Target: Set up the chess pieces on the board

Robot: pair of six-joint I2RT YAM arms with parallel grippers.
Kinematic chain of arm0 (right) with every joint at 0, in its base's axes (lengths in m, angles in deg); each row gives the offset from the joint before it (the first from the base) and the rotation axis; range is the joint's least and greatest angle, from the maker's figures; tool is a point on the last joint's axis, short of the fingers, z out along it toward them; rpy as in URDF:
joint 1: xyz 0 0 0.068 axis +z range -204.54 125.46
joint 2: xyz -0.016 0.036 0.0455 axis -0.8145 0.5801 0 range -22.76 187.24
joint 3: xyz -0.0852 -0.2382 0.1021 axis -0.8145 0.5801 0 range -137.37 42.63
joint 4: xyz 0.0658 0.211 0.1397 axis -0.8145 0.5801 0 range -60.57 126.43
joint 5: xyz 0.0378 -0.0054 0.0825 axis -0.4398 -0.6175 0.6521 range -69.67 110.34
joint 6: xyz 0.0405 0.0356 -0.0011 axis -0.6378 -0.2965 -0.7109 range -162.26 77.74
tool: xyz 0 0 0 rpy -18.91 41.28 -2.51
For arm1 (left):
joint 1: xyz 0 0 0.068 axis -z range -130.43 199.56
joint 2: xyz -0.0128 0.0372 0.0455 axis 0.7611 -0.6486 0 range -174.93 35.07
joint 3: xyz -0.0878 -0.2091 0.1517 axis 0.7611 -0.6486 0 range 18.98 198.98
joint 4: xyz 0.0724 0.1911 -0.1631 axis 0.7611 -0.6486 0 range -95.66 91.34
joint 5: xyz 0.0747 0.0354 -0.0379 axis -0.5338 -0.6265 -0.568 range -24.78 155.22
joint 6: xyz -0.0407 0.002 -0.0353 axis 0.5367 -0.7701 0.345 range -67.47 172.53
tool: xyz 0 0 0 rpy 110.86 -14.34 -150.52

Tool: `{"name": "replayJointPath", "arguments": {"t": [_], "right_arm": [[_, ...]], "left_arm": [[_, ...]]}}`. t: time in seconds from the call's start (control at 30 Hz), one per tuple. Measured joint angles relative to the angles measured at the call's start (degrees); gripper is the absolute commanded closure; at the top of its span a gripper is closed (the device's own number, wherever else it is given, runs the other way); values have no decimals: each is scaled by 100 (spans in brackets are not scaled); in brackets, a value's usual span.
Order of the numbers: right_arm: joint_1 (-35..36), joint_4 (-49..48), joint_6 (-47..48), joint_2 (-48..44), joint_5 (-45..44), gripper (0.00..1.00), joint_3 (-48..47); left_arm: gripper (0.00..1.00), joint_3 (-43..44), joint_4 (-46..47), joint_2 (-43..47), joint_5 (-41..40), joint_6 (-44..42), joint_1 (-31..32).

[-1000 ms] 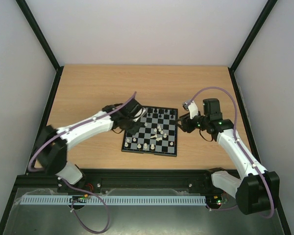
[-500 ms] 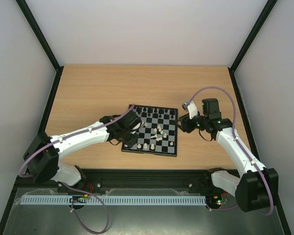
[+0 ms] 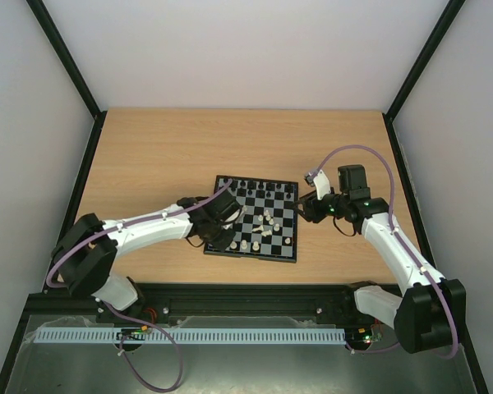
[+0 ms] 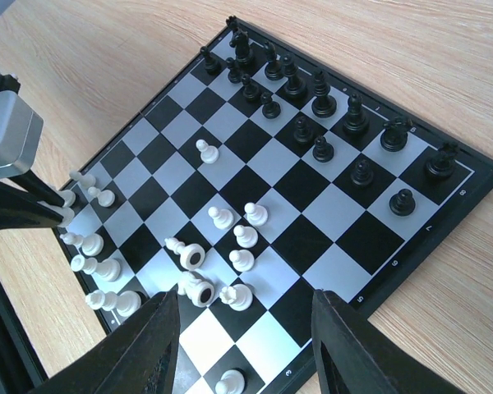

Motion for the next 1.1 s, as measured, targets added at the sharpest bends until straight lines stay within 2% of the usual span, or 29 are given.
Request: {"name": "replayJointPath", "arguments": {"t": [0.67,0.9,1.1], "right_arm": [[-2,0,57,0,4,55,0],[0,2,61,0,4,54,0],[-2,2,63,0,13,54,0]], "left_arm": [[86,-17,72,-455,-131,181,116],[72,-17,96,-490,-190,254,116],[67,-15,50,-485,-221,256,118]]}}
